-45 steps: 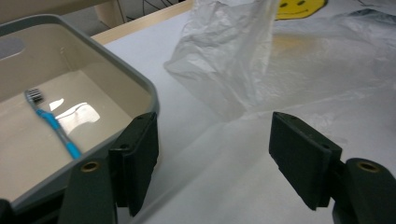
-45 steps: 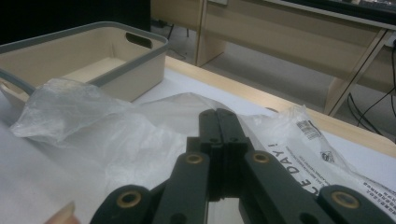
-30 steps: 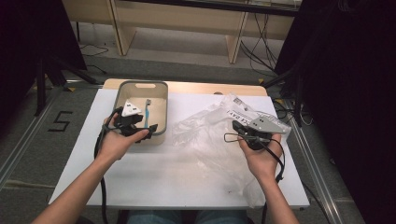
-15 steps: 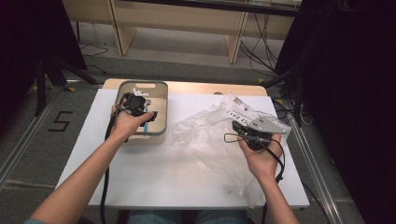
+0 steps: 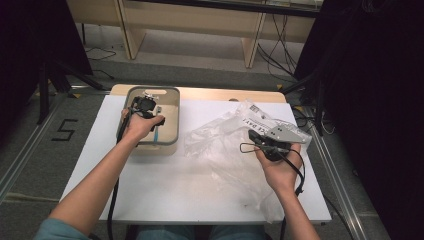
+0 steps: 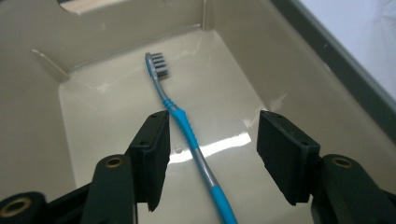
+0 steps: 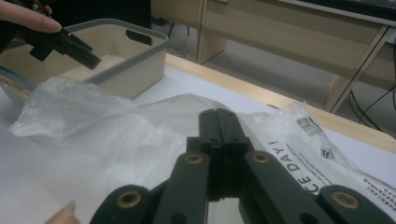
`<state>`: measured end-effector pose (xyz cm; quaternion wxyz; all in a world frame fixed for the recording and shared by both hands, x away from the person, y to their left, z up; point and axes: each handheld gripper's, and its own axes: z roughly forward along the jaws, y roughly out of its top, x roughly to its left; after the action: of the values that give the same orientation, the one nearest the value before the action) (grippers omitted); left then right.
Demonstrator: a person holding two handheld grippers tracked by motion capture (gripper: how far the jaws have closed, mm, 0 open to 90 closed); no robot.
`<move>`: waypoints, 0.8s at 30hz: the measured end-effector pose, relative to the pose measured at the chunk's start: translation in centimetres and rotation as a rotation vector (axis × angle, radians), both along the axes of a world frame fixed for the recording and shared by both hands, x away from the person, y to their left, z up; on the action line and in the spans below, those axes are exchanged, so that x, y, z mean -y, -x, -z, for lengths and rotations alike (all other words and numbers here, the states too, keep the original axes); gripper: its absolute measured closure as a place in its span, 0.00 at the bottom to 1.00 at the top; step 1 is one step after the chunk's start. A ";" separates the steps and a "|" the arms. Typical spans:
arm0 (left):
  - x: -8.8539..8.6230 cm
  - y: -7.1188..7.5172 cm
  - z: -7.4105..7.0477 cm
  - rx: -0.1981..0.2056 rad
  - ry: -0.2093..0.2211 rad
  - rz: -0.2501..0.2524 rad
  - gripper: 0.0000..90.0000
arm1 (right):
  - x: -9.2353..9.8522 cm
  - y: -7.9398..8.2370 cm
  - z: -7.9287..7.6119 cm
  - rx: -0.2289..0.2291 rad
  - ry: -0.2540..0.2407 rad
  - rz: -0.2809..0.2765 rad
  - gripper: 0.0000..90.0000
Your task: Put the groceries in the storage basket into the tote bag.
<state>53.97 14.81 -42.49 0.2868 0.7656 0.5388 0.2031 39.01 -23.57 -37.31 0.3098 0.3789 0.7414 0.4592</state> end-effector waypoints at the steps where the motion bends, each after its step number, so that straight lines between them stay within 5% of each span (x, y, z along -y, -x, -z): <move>1: 0.0 -0.1 -0.1 -0.003 -0.003 0.002 0.49 | 0.0 0.0 0.0 -0.001 0.002 0.000 1.00; 8: 0.2 -0.8 -1.0 0.027 -0.013 0.004 0.49 | 0.0 0.0 0.0 -0.001 0.002 0.000 1.00; 24: 0.2 -2.4 0.5 -0.028 -0.086 0.004 0.51 | 0.0 0.0 0.1 -0.003 0.004 0.000 1.00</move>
<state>56.38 14.56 -43.02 0.2467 0.7810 0.5319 0.2148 39.03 -23.55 -37.40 0.3095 0.3787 0.7427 0.4573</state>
